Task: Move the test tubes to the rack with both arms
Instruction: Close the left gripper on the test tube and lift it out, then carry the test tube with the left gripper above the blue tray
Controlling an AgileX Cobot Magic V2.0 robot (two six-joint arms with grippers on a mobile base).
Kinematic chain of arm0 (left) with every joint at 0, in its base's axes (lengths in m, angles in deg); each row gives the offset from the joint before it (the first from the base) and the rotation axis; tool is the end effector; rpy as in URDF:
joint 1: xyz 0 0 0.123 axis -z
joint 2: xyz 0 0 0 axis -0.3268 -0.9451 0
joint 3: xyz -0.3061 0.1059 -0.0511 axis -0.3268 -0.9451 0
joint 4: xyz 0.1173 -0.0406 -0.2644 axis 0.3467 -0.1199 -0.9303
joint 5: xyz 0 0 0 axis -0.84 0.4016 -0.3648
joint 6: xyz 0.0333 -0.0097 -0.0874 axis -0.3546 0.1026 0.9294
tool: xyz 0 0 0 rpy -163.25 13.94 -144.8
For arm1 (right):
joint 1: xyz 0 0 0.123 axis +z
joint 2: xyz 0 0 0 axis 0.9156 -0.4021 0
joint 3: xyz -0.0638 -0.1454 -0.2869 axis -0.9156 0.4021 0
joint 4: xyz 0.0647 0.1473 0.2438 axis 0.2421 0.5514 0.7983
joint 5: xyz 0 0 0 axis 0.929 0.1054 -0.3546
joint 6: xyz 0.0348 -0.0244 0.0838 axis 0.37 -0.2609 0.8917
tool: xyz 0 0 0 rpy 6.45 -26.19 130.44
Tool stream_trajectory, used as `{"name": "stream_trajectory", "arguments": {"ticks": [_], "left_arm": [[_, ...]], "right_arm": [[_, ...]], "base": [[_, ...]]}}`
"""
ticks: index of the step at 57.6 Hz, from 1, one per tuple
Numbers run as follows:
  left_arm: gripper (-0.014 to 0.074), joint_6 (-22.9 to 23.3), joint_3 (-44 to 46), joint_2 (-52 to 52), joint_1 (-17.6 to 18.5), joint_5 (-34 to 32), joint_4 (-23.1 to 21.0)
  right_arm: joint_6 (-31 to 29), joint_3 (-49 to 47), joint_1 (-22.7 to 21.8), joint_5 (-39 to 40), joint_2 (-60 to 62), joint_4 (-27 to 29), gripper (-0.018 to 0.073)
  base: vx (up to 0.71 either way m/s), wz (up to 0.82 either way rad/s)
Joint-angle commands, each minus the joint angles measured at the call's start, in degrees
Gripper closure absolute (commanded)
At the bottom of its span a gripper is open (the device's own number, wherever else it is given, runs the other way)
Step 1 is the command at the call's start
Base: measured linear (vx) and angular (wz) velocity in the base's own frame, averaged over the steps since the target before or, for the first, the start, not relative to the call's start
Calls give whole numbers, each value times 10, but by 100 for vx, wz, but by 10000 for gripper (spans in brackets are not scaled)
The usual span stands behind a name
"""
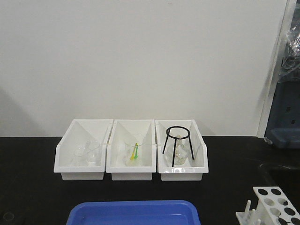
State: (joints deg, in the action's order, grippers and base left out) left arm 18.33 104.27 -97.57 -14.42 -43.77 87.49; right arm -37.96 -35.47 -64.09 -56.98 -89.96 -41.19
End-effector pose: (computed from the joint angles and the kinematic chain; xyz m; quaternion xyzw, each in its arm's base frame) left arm 0.2349 -0.0232 0.1752 0.1576 0.7880 0.0422 0.5937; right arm 0.0975 0.0025 0.2765 -0.0394 0.7627 -0.0167 0.6454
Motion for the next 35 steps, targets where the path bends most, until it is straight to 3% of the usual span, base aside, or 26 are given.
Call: {"name": "stream_trajectory", "arguments": {"ticks": [1, 20, 31, 35], "left_arm": [[246, 7, 15, 11, 4, -50, -7], [499, 8, 15, 11, 4, -25, -7], [589, 68, 15, 32, 4, -21, -13], [591, 69, 15, 49, 4, -13, -28]], "right_arm": [[-1, -18, -3, 47, -6, -8, 82], [-1, -18, -3, 49, -6, -8, 82], [-1, -18, -3, 56, -6, -8, 82], [-1, -18, -3, 56, -6, -7, 82]], "base": [[0, 0], [0, 0], [0, 0], [0, 0]]}}
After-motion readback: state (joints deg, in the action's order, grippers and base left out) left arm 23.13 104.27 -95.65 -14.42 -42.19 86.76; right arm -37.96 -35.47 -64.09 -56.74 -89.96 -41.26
